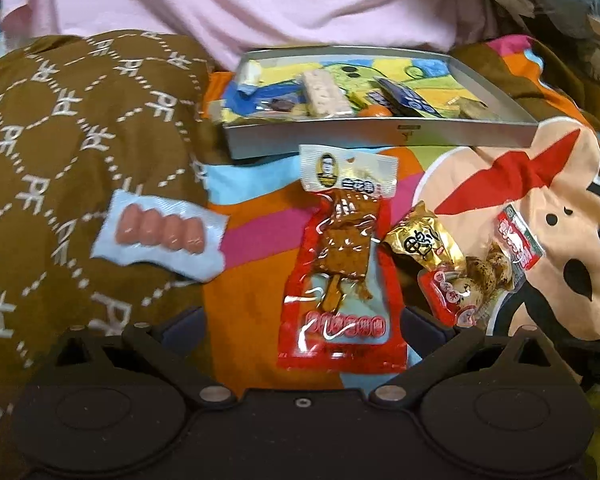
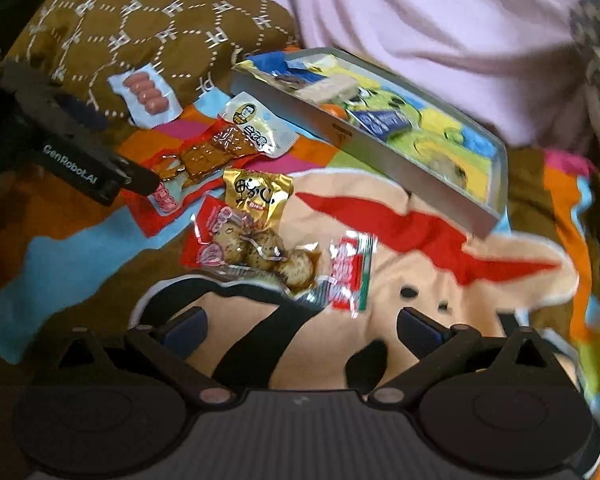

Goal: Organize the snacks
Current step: 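Reach the right tool to the quail-egg pack while the left tool reaches the tofu-strip pack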

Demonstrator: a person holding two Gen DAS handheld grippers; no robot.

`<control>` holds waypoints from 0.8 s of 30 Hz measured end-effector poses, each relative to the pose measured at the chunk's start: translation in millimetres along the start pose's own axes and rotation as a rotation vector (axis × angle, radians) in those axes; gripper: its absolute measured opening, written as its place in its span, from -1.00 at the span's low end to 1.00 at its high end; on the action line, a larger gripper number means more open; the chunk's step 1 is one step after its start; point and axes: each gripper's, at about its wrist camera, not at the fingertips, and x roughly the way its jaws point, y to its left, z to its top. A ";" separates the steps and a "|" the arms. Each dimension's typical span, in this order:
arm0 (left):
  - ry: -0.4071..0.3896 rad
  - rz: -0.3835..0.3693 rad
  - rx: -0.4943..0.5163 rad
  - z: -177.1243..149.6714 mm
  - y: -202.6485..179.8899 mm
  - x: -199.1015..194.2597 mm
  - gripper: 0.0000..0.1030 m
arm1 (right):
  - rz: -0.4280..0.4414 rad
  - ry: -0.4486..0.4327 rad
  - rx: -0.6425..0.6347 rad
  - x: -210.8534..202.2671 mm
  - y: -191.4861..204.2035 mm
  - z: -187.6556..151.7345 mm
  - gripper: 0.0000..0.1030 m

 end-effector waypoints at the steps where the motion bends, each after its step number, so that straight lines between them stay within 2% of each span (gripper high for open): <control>1: 0.000 -0.002 0.011 1.4 -1.2 4.0 0.99 | -0.006 -0.003 -0.021 3.7 -0.7 1.8 1.00; 8: 0.020 -0.014 0.069 6.8 -5.0 27.8 0.99 | -0.016 0.031 -0.086 33.0 -14.6 10.0 1.00; 13: 0.047 -0.087 0.092 6.1 -6.6 35.1 0.99 | 0.004 0.066 -0.166 49.9 -18.8 10.5 0.99; 18: 0.054 -0.080 0.147 7.3 -15.6 43.6 0.99 | 0.018 0.041 -0.329 54.7 -9.9 13.9 0.99; 24: 0.058 -0.053 0.185 12.3 -21.5 50.0 0.99 | 0.016 -0.030 -0.520 64.6 10.5 21.6 0.99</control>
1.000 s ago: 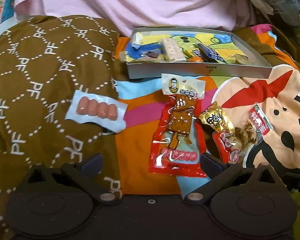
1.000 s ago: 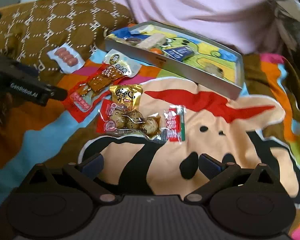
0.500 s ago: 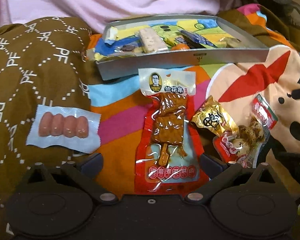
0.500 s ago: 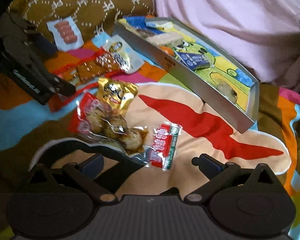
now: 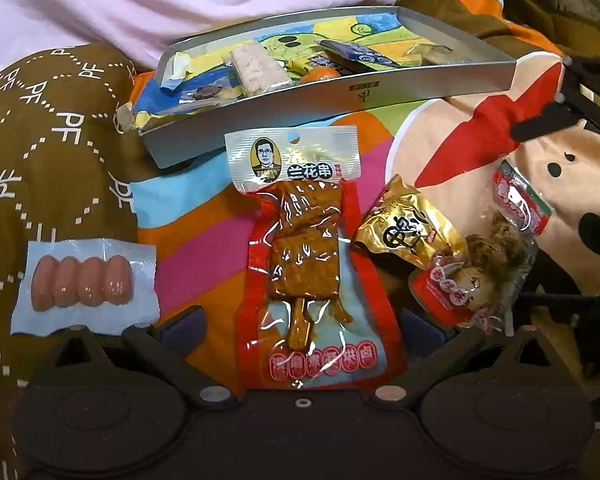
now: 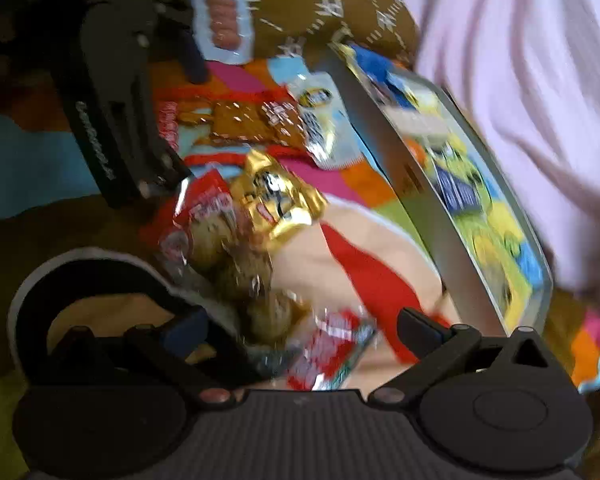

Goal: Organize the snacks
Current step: 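Reach the right tool to the quail-egg pack while the left tool reaches the tofu-strip pack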

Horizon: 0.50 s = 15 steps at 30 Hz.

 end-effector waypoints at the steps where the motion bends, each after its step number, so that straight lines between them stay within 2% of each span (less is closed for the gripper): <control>1: 0.001 0.001 0.003 1.5 1.0 1.2 0.98 | 0.006 -0.011 -0.026 2.9 1.5 2.7 0.99; 6: 0.010 -0.020 -0.021 4.6 8.7 1.8 0.92 | 0.065 -0.057 -0.113 12.4 0.5 5.8 0.99; 10: 0.013 -0.027 -0.032 5.2 11.1 0.7 0.85 | 0.138 -0.059 -0.098 18.1 -8.8 4.8 0.91; 13: 0.017 -0.029 -0.046 4.9 13.5 -0.3 0.77 | 0.232 -0.021 -0.015 22.6 -21.8 5.5 0.67; 15: 0.020 -0.029 -0.064 5.1 16.2 -1.7 0.67 | 0.269 -0.009 0.012 22.1 -26.1 4.6 0.41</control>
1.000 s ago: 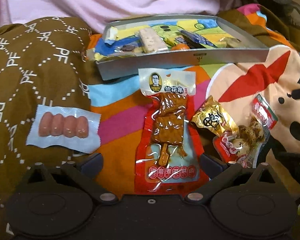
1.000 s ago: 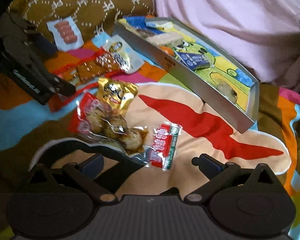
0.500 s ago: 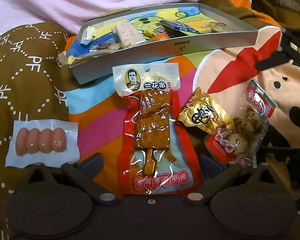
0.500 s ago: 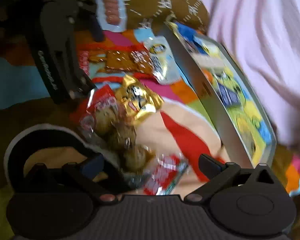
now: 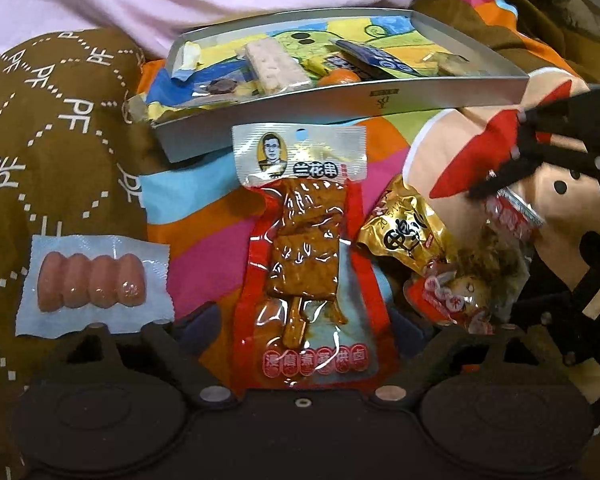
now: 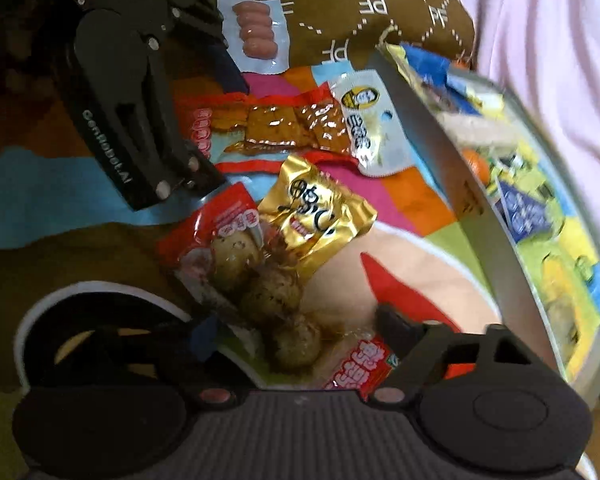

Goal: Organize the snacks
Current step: 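Reach the right tool to the quail-egg pack while the left tool reaches the tofu-strip pack, then close the right tool on the quail-egg pack while the left tool grips the tofu-strip pack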

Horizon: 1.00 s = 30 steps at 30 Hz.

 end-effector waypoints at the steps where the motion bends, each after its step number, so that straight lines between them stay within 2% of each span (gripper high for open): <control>1: 0.003 -0.001 -0.008 0.3 1.2 -0.5 0.64 | 0.012 0.003 0.015 -0.9 -0.4 -0.8 0.33; 3: 0.008 -0.005 -0.024 1.9 4.5 -1.2 0.55 | 0.033 0.010 0.049 -3.7 -1.2 -3.4 0.05; 9: 0.040 -0.003 -0.042 4.8 6.3 -3.9 0.46 | 0.023 0.044 0.166 -11.8 -6.0 -11.5 -0.23; 13: 0.080 -0.015 -0.083 5.3 10.0 -7.3 0.44 | 0.007 0.073 0.287 -17.0 -6.5 -15.2 -0.37; 17: 0.121 -0.042 -0.140 0.4 16.3 -14.2 0.43 | -0.005 0.106 0.364 -22.9 0.1 -13.3 -0.39; 26: 0.204 -0.077 -0.205 -22.0 20.8 -37.7 0.43 | 0.078 0.091 0.535 -43.3 11.4 -16.4 -0.40; 29: 0.206 -0.078 -0.218 -26.5 20.9 -42.2 0.47 | 0.084 0.075 0.523 -50.0 16.1 -16.6 -0.30; 30: 0.202 -0.075 -0.212 -26.5 19.8 -41.9 0.49 | 0.076 0.073 0.501 -48.2 17.2 -14.8 -0.19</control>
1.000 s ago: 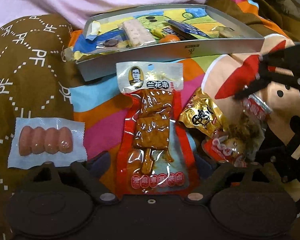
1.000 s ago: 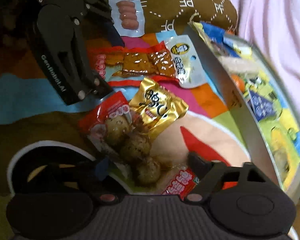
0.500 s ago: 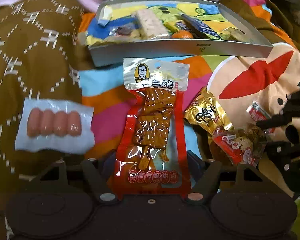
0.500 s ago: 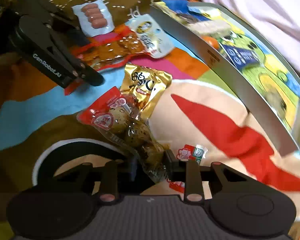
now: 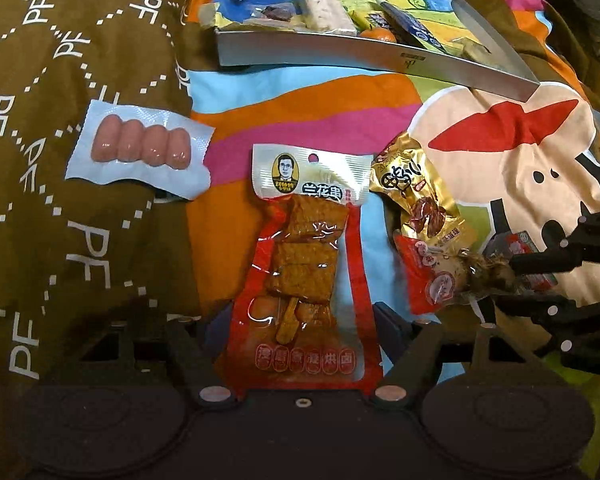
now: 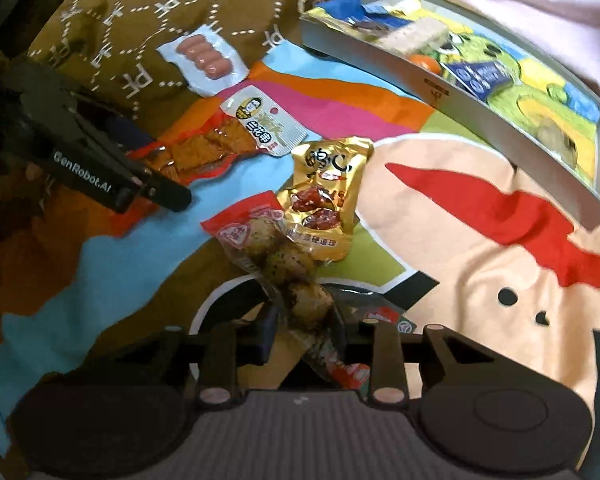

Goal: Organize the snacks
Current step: 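Close the right tool on the quail-egg pack while the left tool grips the tofu-strip pack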

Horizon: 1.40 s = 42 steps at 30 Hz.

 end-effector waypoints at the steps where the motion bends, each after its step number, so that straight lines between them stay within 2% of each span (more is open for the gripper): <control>1: -0.003 0.003 0.008 -0.1 -1.0 0.3 0.49 | -0.012 -0.004 -0.025 2.7 2.1 1.5 -0.11; 3: -0.012 0.012 0.021 0.0 -2.4 1.1 0.51 | -0.029 -0.016 -0.057 4.2 2.7 2.7 0.10; 4: -0.015 0.015 0.030 -0.3 -3.0 1.5 0.52 | -0.018 -0.031 -0.068 4.0 0.7 3.5 0.14; 6: -0.021 0.019 0.046 0.6 -4.7 3.1 0.61 | 0.014 -0.054 -0.083 3.0 -2.8 3.8 0.40; 8: -0.030 0.019 0.067 2.8 -6.1 6.0 0.65 | 0.052 -0.068 -0.118 6.2 -5.0 5.5 0.58; 10: -0.036 0.025 0.092 5.0 -8.2 9.6 0.67 | 0.095 -0.064 -0.156 10.7 -4.8 6.6 0.64; 14: -0.051 0.058 0.151 7.7 -11.7 17.0 0.71 | 0.124 -0.072 -0.197 23.2 -8.2 10.3 0.79; 17: -0.056 0.069 0.187 8.4 -12.9 20.9 0.73 | 0.175 -0.060 -0.136 33.8 -18.8 11.7 0.80; 20: -0.056 0.066 0.181 9.1 -11.4 22.1 0.68 | 0.210 -0.050 -0.077 41.5 -25.6 7.2 0.76; 22: -0.054 0.065 0.164 9.6 -9.8 21.9 0.63 | 0.203 -0.053 -0.057 39.0 -24.7 4.7 0.61; 24: -0.052 0.060 0.141 9.4 -8.9 20.1 0.47 | 0.198 -0.056 -0.028 34.5 -23.7 0.4 0.33; 25: -0.050 0.054 0.132 9.1 -9.0 19.0 0.42 | 0.199 -0.053 -0.004 31.4 -23.3 -2.5 0.30; 27: -0.045 0.044 0.121 8.7 -9.3 17.1 0.35 | 0.182 -0.048 0.032 25.8 -20.3 -7.1 0.10; 30: -0.031 0.031 0.099 7.6 -7.9 14.7 0.33 | 0.146 -0.030 0.085 15.4 -11.1 -12.4 0.03; 33: 0.001 0.006 0.056 5.5 -4.9 9.6 0.32 | 0.140 -0.032 0.117 4.2 0.8 -17.1 0.04; 37: 0.039 -0.019 0.019 -1.0 -2.7 3.0 0.32 | 0.156 -0.039 0.139 -0.4 7.8 -20.0 0.16; 40: 0.042 -0.009 0.039 -1.7 -5.8 5.5 0.36 | 0.178 -0.037 0.119 8.0 2.8 -15.2 0.34; 42: 0.041 -0.004 0.054 -1.1 -7.8 7.1 0.37 | 0.197 -0.037 0.113 14.7 -0.6 -12.4 0.54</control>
